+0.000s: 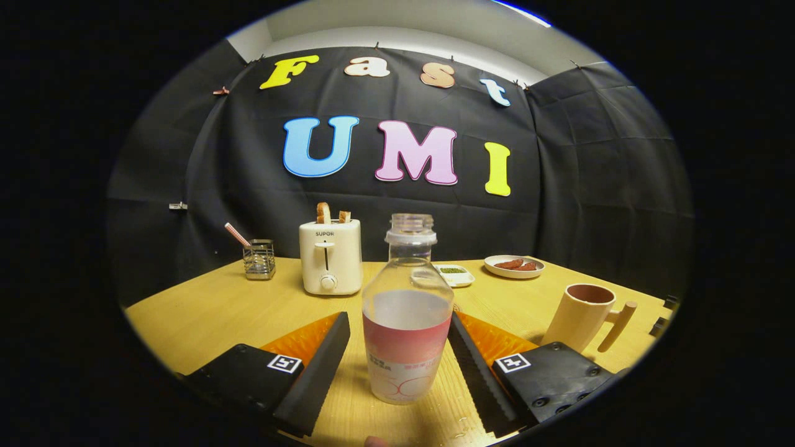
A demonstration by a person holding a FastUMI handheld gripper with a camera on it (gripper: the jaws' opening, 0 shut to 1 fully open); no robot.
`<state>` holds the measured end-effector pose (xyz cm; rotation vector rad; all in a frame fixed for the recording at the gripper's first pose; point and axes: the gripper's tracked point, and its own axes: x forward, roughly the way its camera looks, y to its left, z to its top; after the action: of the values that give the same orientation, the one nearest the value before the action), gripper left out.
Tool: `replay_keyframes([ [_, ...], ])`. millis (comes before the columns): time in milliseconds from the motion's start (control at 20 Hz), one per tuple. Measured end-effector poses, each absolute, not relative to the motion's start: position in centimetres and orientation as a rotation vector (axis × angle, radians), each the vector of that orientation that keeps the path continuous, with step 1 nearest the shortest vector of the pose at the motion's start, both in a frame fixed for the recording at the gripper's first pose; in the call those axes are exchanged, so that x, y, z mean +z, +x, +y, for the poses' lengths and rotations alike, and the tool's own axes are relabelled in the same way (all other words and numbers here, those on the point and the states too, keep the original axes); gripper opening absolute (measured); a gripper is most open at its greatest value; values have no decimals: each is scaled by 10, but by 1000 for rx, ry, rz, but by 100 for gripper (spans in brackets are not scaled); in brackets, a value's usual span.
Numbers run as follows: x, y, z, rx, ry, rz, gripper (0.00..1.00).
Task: Take the bottle from table, then pour the juice into the cup, finally place the bottle on the coaster
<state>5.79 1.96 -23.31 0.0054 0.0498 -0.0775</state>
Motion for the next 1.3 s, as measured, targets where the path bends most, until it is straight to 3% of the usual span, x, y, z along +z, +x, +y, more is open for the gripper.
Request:
replay_keyframes([
  [50,-237,60,20,-75,-4,55,97],
  [150,-237,62,22,-46,14,62,78],
  [550,-165,53,31,29,9,107,76],
  [900,-72,33,5,-37,67,81,75],
  [1300,-46,23,-34,-94,123,80,76],
])
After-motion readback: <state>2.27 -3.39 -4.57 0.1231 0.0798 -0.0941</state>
